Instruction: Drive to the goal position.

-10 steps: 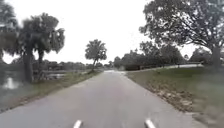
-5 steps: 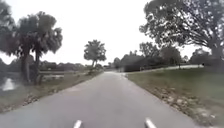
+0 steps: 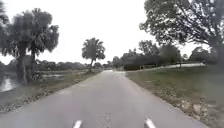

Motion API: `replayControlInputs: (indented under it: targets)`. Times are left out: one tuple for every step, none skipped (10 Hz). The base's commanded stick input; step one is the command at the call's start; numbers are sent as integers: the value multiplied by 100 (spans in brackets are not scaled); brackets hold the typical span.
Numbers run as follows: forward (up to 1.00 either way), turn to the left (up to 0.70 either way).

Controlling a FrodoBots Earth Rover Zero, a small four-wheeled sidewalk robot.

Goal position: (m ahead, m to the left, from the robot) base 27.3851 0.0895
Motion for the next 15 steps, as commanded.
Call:
replayControlInputs:
  targets:
    - [85, 0]
    - [85, 0]
    - [85, 0]
    - [85, 0]
    - [85, 0]
    - [85, 0]
    - [85, 0]
    - [85, 0]
    - [85, 0]
    - [85, 0]
    - [85, 0]
    - [85, 0]
    - [85, 0]
    - [85, 0]
    - [85, 0]
